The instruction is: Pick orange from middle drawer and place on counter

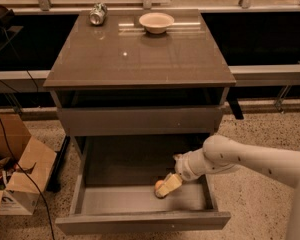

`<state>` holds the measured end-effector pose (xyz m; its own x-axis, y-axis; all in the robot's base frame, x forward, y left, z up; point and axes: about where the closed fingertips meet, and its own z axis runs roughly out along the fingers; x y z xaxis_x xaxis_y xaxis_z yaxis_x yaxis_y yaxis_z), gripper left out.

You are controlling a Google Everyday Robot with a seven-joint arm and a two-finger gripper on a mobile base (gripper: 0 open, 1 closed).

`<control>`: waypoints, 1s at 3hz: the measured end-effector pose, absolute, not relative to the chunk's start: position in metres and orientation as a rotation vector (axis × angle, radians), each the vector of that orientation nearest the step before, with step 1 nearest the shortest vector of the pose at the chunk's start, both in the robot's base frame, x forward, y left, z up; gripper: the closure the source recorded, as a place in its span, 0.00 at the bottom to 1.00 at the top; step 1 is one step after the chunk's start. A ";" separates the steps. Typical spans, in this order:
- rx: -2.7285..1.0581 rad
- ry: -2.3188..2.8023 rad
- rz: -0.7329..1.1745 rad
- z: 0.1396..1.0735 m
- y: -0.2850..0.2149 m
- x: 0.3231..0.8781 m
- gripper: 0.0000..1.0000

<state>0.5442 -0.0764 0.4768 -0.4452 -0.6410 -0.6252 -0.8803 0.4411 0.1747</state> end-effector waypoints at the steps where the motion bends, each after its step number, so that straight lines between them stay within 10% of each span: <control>1: -1.224 2.291 0.687 0.433 -0.074 0.550 0.00; 3: -1.194 2.414 0.685 0.379 -0.074 0.542 0.18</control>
Offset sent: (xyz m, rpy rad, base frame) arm 0.0049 -0.0020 -0.1151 -0.0788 0.1515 -0.1073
